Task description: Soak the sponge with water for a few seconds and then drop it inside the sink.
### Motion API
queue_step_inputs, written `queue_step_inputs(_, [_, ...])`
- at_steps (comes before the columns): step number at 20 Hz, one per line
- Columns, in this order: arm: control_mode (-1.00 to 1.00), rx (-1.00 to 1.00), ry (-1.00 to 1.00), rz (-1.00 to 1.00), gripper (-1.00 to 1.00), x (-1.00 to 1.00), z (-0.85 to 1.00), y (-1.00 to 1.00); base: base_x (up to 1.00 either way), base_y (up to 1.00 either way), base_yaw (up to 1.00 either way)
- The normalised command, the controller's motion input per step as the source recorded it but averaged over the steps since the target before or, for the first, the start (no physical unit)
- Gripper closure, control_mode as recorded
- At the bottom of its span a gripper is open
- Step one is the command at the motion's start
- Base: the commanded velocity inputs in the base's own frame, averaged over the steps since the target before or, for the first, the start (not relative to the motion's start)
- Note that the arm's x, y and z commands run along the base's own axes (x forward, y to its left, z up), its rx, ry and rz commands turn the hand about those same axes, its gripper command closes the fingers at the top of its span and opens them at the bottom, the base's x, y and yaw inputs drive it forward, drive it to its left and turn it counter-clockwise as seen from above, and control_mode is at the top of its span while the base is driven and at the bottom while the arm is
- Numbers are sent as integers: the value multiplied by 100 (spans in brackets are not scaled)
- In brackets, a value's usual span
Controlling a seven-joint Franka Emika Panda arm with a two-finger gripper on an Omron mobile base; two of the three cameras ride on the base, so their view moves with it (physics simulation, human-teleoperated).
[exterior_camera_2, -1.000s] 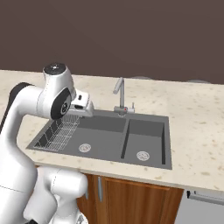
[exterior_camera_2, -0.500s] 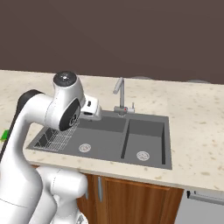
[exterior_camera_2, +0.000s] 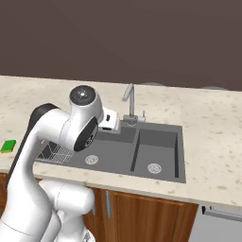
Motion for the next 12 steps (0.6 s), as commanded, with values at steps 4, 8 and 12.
queue_step_inputs(4, [-100, 1, -6, 0, -100, 0, 0, -36, 0, 0, 0])
queue_step_inputs(8, [-100, 3, -5, 0, -100, 0, 0, -40, 0, 0, 0])
queue_step_inputs(12, [-100, 4, -4, 0, -100, 0, 0, -41, 0, 0, 0])
